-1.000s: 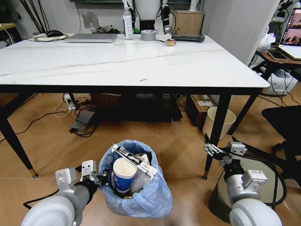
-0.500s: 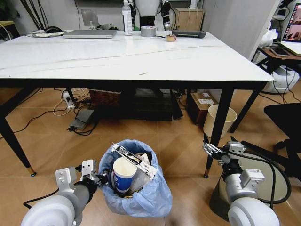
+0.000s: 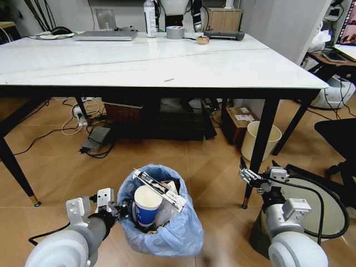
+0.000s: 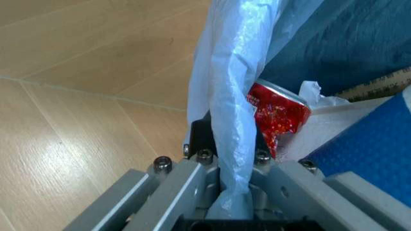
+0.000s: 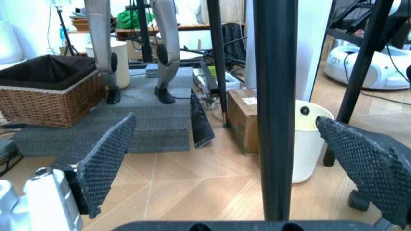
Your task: Pick up the trash bin and place the trash from the table into it.
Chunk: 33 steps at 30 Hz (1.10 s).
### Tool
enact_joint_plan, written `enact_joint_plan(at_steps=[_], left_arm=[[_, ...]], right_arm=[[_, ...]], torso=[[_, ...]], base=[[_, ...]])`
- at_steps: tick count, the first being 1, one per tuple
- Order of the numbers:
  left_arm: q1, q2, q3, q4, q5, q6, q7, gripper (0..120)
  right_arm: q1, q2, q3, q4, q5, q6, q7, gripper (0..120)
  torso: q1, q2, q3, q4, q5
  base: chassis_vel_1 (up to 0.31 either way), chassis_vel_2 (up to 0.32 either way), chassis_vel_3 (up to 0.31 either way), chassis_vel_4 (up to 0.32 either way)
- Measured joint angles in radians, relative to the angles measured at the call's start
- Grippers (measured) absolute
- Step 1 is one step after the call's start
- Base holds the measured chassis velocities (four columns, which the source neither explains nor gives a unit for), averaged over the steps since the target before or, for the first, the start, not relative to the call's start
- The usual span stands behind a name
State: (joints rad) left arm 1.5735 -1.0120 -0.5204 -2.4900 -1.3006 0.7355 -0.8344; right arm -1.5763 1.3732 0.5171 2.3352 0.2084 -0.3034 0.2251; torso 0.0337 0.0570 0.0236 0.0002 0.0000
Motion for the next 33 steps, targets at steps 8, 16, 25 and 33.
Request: enact_joint_plan(at_steps=[8,16,25,33], left_arm=[[-0.002,-0.001,0.0,0.008,0.001,0.0,0.005,0],[-0.002,-0.003,-0.001,0.015,0.005,0.0,0.011,0],[-0.003,-0.002,-0.001,0.022,0.009,0.0,0.013,0],[-0.005,-0.011,-0.009,0.059,0.05,0.0,0.026,0]], right_arm=[[0.0,0.002,-0.002,-0.001,-0.001,0.0,0.0,100],[0.0,0.004,-0.002,-0.002,-0.002,0.0,0.0,100],[0.001,0.006,-0.001,-0.003,-0.003,0.0,0.0,100],[-0.001,0.008,-0.001,-0.002,-0.008,0.002,0.0,100]], torso=[[-0.001,-0.027,-0.025,0.0,0.0],[-0.003,-0.036,-0.024,0.0,0.0],[-0.002,-0.033,-0.024,0.0,0.0],[-0.002,-0.03,-0.024,0.0,0.0]], base=[[0.0,0.0,0.0,0.0],[0.0,0.0,0.0,0.0],[0.0,0.0,0.0,0.0],[0.0,0.0,0.0,0.0]])
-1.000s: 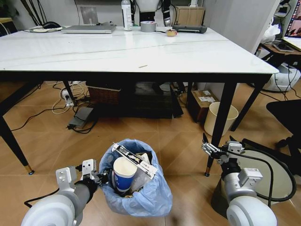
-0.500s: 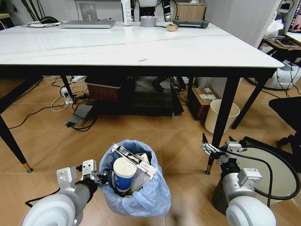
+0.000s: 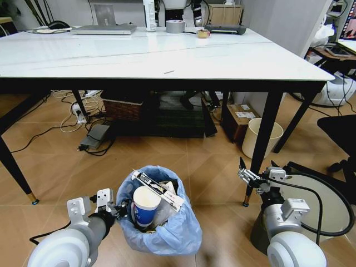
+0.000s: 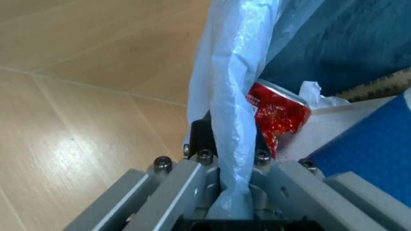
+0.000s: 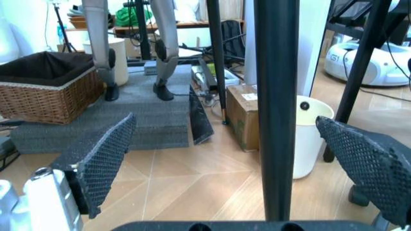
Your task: Pick up the trash bin and place the trash from the table into it.
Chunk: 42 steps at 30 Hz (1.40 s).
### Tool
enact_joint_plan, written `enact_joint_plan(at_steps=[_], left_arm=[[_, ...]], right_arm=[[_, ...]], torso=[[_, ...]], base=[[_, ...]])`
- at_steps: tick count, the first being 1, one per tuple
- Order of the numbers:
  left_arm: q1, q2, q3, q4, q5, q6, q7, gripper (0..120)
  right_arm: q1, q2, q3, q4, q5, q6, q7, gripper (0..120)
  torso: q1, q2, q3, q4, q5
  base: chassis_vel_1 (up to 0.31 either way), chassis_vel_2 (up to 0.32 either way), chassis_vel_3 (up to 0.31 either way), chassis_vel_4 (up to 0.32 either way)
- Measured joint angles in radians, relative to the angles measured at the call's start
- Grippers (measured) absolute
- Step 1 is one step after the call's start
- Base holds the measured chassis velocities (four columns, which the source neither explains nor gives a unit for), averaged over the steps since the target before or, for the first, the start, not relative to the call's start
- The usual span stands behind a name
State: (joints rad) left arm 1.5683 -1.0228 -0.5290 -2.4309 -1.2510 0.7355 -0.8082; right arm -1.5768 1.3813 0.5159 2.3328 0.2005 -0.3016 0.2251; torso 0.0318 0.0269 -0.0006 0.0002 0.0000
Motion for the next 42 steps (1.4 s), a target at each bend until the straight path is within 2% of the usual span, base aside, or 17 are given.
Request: enact_joint_plan(at_steps=[7,13,17,42], left_arm=[[-0.005,-0.018,-0.012,0.088,0.059,0.0,0.045,0],[-0.02,-0.046,-0.024,0.23,0.125,0.0,0.088,0],[-0.021,-0.052,-0.032,0.266,0.138,0.0,0.1,0],[-0.019,-0.07,-0.047,0.369,0.221,0.0,0.183,0]], right_arm=[[-0.005,0.001,-0.001,0.002,-0.005,0.002,-0.001,100],[-0.012,-0.001,0.0,0.007,-0.007,0.004,-0.001,100],[-0.013,-0.001,0.001,0.008,-0.007,0.004,-0.002,100],[-0.021,0.004,-0.002,0.009,-0.019,0.006,-0.004,100]], torso=[[0.0,0.002,0.0,0.0001,-0.0001],[0.001,0.003,0.0,0.0,-0.0002],[0.001,0.003,0.0,0.0001,-0.0003],[0.001,0.005,0.0,0.0001,-0.0001]], base=[[0.0,0.0,0.0,0.0],[0.0,0.0,0.0,0.0],[0.0,0.0,0.0,0.0],[0.0,0.0,0.0,0.0]])
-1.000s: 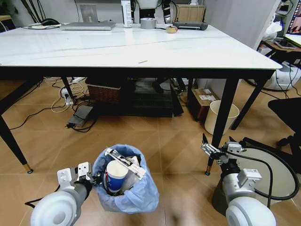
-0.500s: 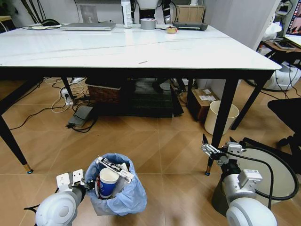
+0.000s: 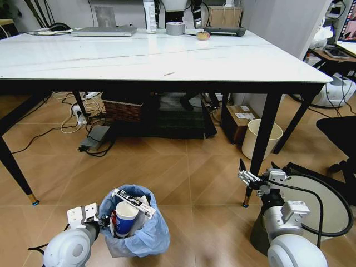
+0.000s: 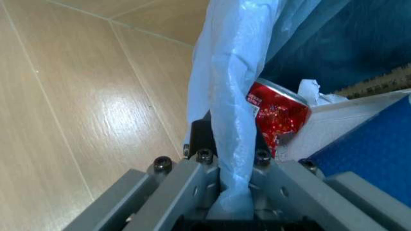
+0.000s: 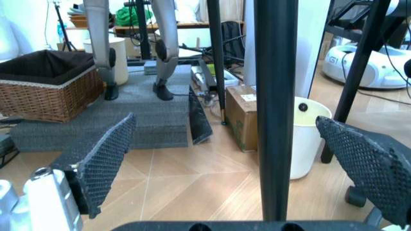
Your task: Pick up the trash bin and place the trash from the table into it.
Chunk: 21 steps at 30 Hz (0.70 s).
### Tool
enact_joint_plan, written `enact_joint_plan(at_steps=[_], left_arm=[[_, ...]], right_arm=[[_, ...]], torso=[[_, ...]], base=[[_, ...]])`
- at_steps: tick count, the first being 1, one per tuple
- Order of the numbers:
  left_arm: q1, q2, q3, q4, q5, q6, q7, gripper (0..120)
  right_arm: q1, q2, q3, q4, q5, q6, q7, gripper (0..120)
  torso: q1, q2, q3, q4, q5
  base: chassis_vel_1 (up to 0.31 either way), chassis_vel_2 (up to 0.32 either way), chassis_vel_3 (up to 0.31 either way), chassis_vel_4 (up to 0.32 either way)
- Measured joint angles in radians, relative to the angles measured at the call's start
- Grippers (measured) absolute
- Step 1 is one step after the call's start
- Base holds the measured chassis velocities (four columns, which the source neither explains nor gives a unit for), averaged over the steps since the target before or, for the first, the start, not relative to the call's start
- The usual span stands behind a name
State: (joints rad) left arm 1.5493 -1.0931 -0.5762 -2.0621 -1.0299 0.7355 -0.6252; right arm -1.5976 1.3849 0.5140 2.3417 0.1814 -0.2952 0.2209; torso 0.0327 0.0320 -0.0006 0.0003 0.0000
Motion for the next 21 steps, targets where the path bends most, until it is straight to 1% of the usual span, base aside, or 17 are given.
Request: enact_joint_plan(at_steps=[6,21], left_arm=[[0.0,-0.003,-0.005,0.027,0.026,0.0,0.042,0],[-0.003,-0.005,-0.009,0.057,0.046,0.0,0.061,0]], right_arm=[[-0.003,0.0,0.002,0.003,-0.001,0.001,-0.001,100],[-0.012,0.008,0.002,0.005,-0.011,0.003,-0.003,100]], torso=[[0.0,0.0,0.0,0.0,0.0],[0.0,0.001,0.0,-0.0001,0.0]], base=[[0.0,0.0,0.0,0.0],[0.0,0.0,0.0,0.0]])
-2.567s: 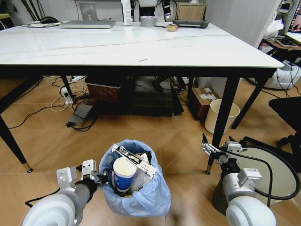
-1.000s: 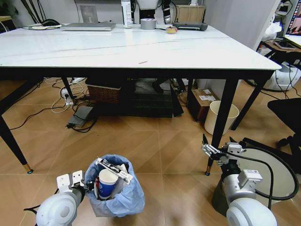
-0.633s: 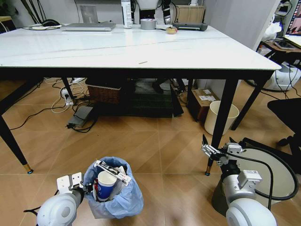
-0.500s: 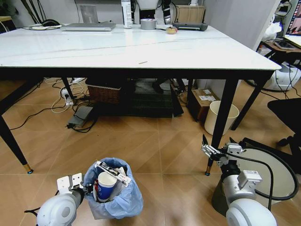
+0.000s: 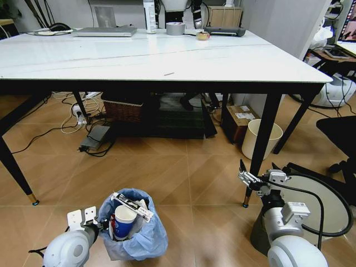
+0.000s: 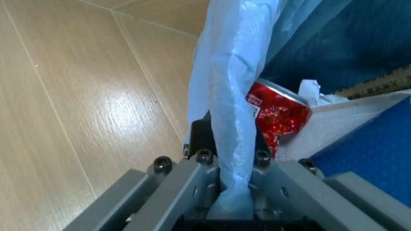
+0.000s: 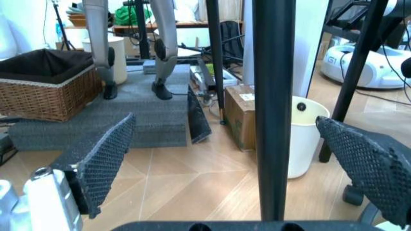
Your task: Pick up the trash bin and place the trash from the table into it.
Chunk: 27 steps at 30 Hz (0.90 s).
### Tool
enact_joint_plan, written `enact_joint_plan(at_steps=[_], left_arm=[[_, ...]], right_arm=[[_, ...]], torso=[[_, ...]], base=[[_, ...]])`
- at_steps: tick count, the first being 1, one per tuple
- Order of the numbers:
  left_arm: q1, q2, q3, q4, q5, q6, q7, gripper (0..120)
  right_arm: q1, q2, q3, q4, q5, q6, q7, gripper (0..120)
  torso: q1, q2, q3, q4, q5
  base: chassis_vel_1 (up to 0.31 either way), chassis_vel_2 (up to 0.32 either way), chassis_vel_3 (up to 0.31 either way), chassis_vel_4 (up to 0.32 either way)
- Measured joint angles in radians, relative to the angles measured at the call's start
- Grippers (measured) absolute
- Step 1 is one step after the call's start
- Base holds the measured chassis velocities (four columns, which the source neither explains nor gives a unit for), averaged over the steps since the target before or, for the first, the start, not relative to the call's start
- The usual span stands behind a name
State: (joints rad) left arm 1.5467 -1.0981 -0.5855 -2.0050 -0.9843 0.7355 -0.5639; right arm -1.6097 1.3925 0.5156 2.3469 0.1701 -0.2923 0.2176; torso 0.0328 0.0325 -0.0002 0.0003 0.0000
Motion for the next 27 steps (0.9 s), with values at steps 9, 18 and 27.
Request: enact_joint_plan(at_steps=[9,18,27], left_arm=[[0.005,-0.001,-0.004,0.013,0.023,0.0,0.037,0],[0.004,-0.002,-0.005,0.02,0.04,-0.004,0.052,7],[0.007,-0.002,-0.013,0.027,0.053,-0.013,0.064,38]], right_arm=[[-0.011,0.007,-0.001,0.004,-0.011,0.002,-0.005,100],[-0.02,0.014,0.0,0.008,-0.023,0.004,-0.01,100],[-0.024,0.019,0.0,0.009,-0.028,0.005,-0.013,100]], torso=[[0.0,0.0,0.0,0.0,0.0],[0.0,0.0,0.0,-0.0001,0.0],[0.0,0.0,0.0,0.0,0.0]], base=[[0.0,0.0,0.0,0.0],[0.0,0.0,0.0,0.0],[0.0,0.0,0.0,0.0]])
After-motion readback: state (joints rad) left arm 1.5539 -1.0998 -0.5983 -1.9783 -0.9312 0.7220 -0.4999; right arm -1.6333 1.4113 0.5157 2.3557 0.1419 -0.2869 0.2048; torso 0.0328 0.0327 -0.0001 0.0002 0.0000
